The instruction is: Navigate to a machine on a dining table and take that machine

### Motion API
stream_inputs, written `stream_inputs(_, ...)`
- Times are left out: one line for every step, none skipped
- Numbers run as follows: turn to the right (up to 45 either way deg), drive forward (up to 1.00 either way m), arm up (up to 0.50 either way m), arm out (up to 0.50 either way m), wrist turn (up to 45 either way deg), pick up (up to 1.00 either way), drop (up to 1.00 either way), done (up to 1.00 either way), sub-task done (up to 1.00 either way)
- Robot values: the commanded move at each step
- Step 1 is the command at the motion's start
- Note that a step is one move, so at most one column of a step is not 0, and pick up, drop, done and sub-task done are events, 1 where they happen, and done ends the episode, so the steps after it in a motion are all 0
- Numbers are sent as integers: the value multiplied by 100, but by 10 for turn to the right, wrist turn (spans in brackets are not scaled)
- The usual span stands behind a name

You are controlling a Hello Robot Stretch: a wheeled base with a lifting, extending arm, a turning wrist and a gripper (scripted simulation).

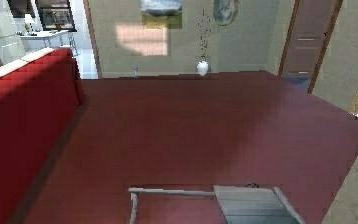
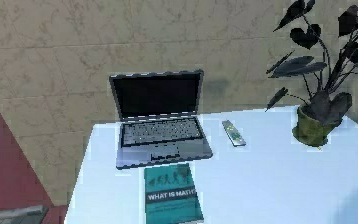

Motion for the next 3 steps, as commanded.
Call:
stream_inputs(0,0,50,0,0,0,0,0,0)
stream_inputs(0,0,32,0,0,0,0,0,0)
stream_inputs(0,0,0,40,0,0,0,0,0)
